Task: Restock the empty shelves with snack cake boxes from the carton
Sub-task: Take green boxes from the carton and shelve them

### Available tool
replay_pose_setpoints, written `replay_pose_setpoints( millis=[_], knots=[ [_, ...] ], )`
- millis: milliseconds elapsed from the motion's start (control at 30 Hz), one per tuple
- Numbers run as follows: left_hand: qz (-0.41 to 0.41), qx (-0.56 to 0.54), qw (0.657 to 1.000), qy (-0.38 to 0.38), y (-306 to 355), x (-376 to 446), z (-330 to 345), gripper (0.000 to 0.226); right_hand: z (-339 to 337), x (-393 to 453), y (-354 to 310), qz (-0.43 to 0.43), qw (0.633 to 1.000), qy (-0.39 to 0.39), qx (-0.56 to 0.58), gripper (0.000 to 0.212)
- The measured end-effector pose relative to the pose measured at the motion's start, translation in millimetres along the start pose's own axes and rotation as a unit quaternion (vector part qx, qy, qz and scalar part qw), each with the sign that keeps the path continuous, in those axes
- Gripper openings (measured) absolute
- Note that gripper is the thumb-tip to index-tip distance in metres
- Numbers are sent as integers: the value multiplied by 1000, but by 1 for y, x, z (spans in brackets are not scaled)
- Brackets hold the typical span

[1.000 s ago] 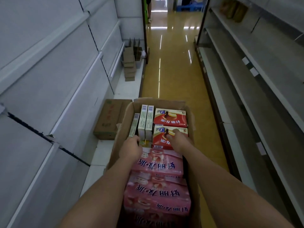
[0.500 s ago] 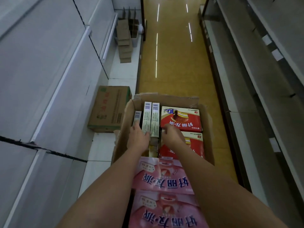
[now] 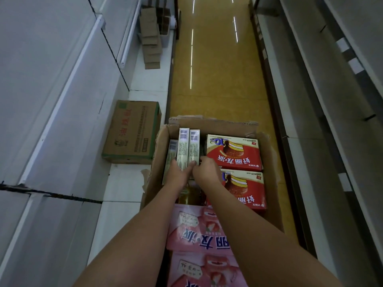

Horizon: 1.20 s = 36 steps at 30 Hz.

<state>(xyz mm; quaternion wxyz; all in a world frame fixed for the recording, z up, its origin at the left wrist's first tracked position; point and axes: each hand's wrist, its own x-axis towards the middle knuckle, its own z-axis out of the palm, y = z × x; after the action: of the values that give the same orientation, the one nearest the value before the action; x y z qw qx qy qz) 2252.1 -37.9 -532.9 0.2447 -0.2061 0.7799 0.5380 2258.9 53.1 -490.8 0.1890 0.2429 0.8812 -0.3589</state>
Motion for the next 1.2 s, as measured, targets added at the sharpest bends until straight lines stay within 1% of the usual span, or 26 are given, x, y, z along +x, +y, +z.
replay_pose_setpoints(
  millis=[67,133,200,300,367,467,533,633,667,700,733,767,800,833,867,900,933,1000,1033,1067,1100,1133,1200],
  knots=[
    [-12,2,1000,9,-1,-6,-4,55,4,-2,-3,1,1000,-11,28,22],
    [-14,-8,1000,26,-4,-11,-8,51,6,-6,-5,-9,999,-6,51,20],
    [-9,-37,999,29,-9,-18,-14,50,5,-13,-6,-17,997,-2,70,17],
    [0,-113,993,18,-10,-32,-27,54,0,-27,-10,-35,992,-30,117,15],
    [8,-134,991,7,-7,-44,-36,55,-4,-40,-15,-49,986,-56,150,20],
    [-1,-162,987,-22,1,-65,-46,40,-12,-57,-15,-76,982,-75,155,26],
    [-6,-187,981,-47,6,-84,-49,34,-19,-67,-9,-94,979,-73,163,26],
    [-7,-207,976,-66,11,-105,-46,36,-35,-78,1,-112,978,-63,167,25],
    [-9,-214,975,-66,13,-114,-44,36,-42,-82,4,-115,979,-52,162,28],
    [-15,-229,971,-69,16,-123,-42,35,-48,-86,7,-113,981,-37,153,38],
    [-18,-250,965,-73,18,-131,-40,36,-55,-92,11,-100,984,-20,146,57],
    [-24,-270,959,-78,22,-139,-38,35,-60,-94,16,-79,985,-6,153,83],
    [-27,-285,954,-92,25,-146,-37,34,-67,-98,20,-41,982,-11,185,106],
    [-28,-296,949,-110,28,-153,-35,33,-76,-101,26,-12,971,-29,238,120],
    [-25,-302,944,-130,32,-160,-33,32,-85,-105,31,12,954,-54,295,120],
    [-23,-305,941,-143,37,-169,-30,31,-96,-111,36,27,936,-77,343,110],
    [-20,-303,941,-150,43,-176,-28,29,-105,-115,43,40,922,-82,376,96],
    [-14,-296,943,-153,53,-187,-23,23,-123,-122,58,65,904,-50,420,66],
    [-11,-286,945,-156,59,-192,-21,22,-131,-123,66,69,888,-38,453,56],
    [-5,-270,949,-161,64,-197,-19,23,-140,-128,73,76,871,-40,484,51],
    [0,-255,952,-168,70,-199,-17,24,-147,-133,81,74,849,-51,521,52],
    [7,-242,955,-174,74,-201,-15,24,-154,-138,89,69,823,-62,560,53],
    [21,-217,956,-197,86,-206,-9,19,-166,-151,105,42,771,-61,632,45]
  ],
)
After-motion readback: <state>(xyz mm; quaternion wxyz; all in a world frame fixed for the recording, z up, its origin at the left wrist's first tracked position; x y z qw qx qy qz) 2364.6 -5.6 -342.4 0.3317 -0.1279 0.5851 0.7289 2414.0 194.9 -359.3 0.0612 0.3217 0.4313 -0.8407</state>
